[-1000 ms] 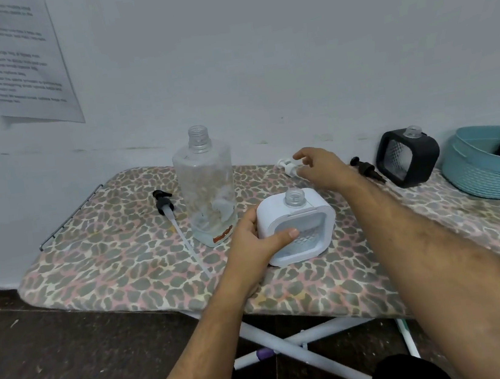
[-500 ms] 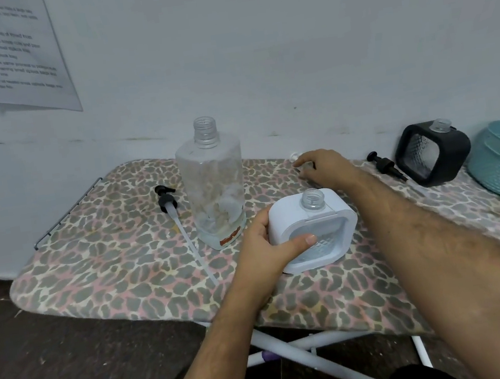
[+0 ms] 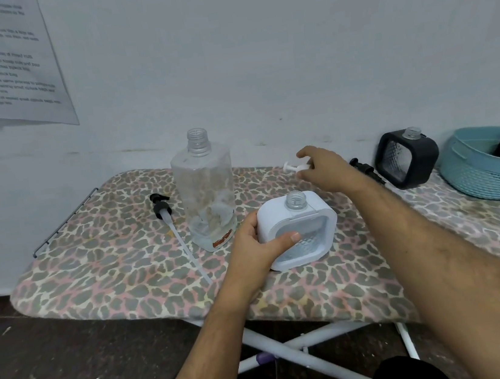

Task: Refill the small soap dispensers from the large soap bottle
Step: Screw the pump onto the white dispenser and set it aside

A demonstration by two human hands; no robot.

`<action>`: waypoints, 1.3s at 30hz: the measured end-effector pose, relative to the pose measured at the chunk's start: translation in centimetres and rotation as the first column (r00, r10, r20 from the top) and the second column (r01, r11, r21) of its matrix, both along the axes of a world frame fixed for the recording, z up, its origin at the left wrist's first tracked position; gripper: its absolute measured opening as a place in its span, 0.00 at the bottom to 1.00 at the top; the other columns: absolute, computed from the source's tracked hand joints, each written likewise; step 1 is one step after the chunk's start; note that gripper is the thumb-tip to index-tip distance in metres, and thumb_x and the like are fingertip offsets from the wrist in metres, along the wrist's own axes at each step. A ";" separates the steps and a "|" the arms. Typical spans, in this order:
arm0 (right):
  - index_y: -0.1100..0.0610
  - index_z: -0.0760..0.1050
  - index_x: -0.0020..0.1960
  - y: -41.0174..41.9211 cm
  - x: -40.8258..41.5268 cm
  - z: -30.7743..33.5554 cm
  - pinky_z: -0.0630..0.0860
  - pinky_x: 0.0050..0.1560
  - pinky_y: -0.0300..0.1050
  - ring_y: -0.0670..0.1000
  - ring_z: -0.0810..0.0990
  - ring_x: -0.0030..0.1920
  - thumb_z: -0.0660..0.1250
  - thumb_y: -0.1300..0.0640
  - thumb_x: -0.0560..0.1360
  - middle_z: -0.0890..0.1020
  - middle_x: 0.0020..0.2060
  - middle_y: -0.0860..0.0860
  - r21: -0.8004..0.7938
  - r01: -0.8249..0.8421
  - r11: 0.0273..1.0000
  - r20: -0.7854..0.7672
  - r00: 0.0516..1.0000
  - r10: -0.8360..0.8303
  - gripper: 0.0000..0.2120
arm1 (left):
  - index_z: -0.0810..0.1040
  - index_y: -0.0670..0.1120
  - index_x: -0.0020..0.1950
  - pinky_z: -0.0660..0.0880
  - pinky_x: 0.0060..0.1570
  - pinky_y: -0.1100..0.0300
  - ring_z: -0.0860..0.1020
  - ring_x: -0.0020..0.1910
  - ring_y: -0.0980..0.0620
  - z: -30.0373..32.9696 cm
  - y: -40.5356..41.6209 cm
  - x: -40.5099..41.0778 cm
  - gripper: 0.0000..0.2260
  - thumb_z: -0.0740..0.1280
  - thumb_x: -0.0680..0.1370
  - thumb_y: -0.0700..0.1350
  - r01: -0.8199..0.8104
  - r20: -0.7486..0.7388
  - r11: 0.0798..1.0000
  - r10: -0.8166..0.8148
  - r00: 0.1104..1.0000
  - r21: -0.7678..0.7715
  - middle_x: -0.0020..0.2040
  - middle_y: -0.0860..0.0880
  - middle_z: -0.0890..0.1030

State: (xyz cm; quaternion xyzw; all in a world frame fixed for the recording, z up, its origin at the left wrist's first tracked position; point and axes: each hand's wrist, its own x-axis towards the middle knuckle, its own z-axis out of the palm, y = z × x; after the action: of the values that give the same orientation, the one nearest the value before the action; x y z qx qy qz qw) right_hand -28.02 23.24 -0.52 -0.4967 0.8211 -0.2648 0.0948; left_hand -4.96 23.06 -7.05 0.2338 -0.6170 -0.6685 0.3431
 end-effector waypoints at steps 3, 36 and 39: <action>0.56 0.78 0.63 1.4 1.0 1.3 0.75 0.46 0.49 0.54 0.79 0.45 0.69 0.57 0.77 0.82 0.49 0.54 -0.108 -0.042 0.993 0.070 0.996 0.050 0.15 | 0.78 0.51 0.63 0.79 0.57 0.43 0.82 0.55 0.46 -0.1 0.0 0.0 0.30 0.80 0.62 0.50 0.001 0.004 1.000 -0.001 1.000 -0.001 0.57 0.47 0.83; 0.53 0.77 0.49 7.9 11.2 5.1 0.78 0.46 0.38 0.48 0.85 0.45 0.73 0.65 0.74 0.86 0.41 0.51 -0.788 0.271 0.553 0.502 0.803 0.321 0.09 | 0.79 0.53 0.57 0.81 0.54 0.44 0.83 0.52 0.47 -0.1 0.1 -0.1 0.28 0.80 0.58 0.52 -0.007 -0.013 1.000 0.007 1.000 0.006 0.53 0.48 0.84; 0.54 0.77 0.49 7.8 11.4 3.7 0.78 0.45 0.37 0.47 0.85 0.44 0.73 0.65 0.74 0.86 0.40 0.50 -0.759 0.289 0.583 0.538 0.783 0.312 0.09 | 0.79 0.52 0.58 0.80 0.54 0.44 0.83 0.53 0.47 -0.1 0.1 -0.2 0.29 0.80 0.59 0.52 -0.006 -0.012 1.000 0.006 1.000 -0.001 0.54 0.48 0.84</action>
State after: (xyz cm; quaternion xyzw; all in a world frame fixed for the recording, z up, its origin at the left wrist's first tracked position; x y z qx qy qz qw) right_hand -16.67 31.08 3.22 -0.3721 0.5231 -0.7567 0.1238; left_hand -5.15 23.13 -7.17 0.2313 -0.6144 -0.6687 0.3491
